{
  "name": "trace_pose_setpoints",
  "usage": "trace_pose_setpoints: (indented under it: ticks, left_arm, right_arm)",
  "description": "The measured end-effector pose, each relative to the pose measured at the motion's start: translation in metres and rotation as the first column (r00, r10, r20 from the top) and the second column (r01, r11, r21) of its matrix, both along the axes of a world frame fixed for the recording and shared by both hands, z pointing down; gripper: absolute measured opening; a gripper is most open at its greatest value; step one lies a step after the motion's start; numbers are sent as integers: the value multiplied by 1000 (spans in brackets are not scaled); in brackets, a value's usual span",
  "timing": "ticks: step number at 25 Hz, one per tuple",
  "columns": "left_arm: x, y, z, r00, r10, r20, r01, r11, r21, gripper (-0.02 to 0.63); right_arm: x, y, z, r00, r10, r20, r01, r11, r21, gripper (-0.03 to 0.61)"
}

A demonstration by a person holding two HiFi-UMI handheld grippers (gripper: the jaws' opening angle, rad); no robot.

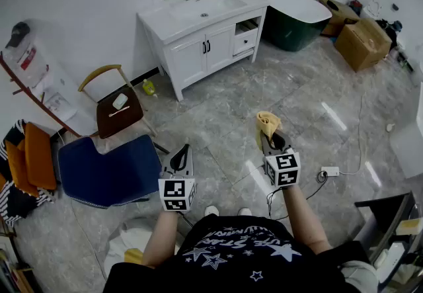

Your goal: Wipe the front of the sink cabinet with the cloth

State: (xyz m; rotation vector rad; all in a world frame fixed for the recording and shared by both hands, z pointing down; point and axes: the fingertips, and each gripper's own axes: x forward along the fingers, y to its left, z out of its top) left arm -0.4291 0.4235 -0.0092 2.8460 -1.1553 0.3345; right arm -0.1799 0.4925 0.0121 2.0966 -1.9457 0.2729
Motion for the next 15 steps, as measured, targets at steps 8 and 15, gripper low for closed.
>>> trace_pose_setpoints:
  ticks: [8, 15]
  left_arm:
    - [-1, -17, 11, 1000, -12, 3, 12, 999, -30, 15]
    - [-21, -14, 53, 999, -19, 31, 23, 990, -138, 15]
  right_arm:
    - [-6, -14, 1, 1000, -10, -7, 10, 1000, -16, 60]
    - [-18, -19, 35, 998, 36, 44, -33, 996, -78, 61]
